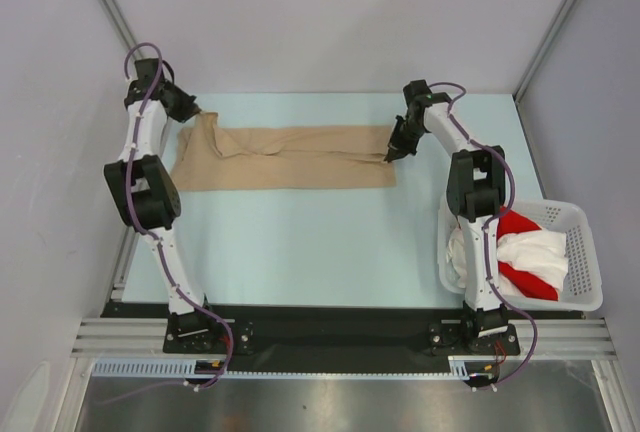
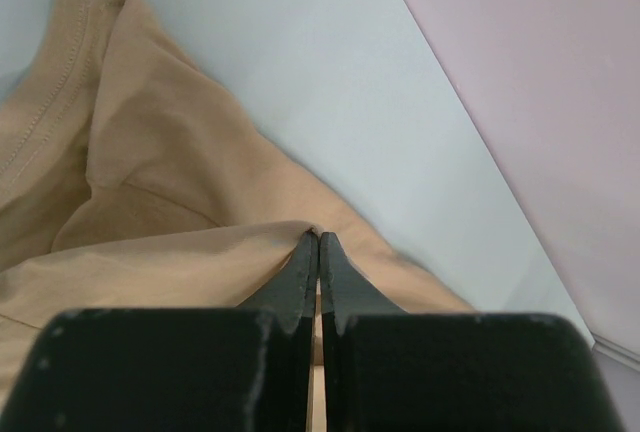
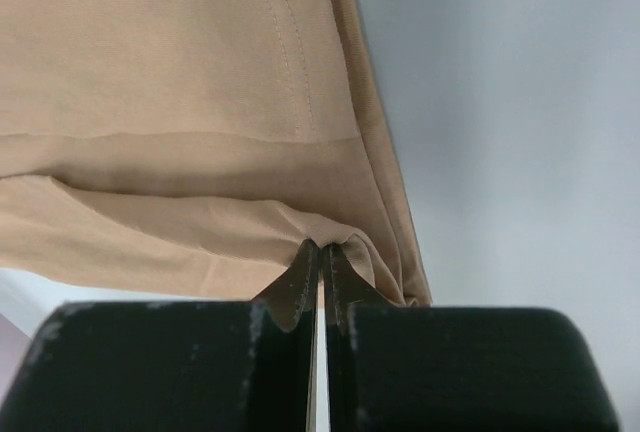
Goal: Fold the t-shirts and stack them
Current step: Fold the tshirt
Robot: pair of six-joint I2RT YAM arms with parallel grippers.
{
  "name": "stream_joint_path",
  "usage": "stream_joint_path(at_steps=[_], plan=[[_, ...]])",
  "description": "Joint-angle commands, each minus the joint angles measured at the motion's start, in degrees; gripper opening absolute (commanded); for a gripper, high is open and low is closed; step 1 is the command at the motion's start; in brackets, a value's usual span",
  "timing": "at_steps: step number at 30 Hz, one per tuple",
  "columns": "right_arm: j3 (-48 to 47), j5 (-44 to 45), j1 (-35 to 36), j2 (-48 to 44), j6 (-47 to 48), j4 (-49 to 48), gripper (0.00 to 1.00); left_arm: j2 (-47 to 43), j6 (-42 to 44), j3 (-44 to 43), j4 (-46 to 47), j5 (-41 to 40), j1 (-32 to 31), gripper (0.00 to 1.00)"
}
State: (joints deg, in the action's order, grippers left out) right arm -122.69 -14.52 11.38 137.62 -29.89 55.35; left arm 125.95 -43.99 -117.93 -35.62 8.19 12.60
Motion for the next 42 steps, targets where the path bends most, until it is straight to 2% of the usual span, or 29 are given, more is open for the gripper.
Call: stream_joint_path(at_steps=[1, 24, 33, 38, 42], plan=[[-0.62, 0.2, -0.65, -1.22, -1.66, -1.47, 0.0, 0.96, -1.54, -3.45, 2.22, 1.13, -0.38, 0.0], [-2.28, -2.88, -2.67, 2.38, -5.09, -4.11, 0.01, 5.62, -4.53, -7.32, 3.27, 2.71, 0.58, 0.0], [-5.09, -3.58, -3.55, 4.76, -5.18, -4.02, 0.15, 6.76, -4.09, -7.14, 3.27, 2.71, 0.76, 0.0], [-7.12, -4.11, -4.26, 5.46, -5.97, -4.03, 0.17, 7.03, -4.53, -7.31, 3.62, 2.54, 0.76, 0.0], [-7.12, -4.11, -4.52, 4.68, -6.85, -3.85, 0.35, 7.12, -4.88, -7.49, 4.24, 2.98, 0.93, 0.0]])
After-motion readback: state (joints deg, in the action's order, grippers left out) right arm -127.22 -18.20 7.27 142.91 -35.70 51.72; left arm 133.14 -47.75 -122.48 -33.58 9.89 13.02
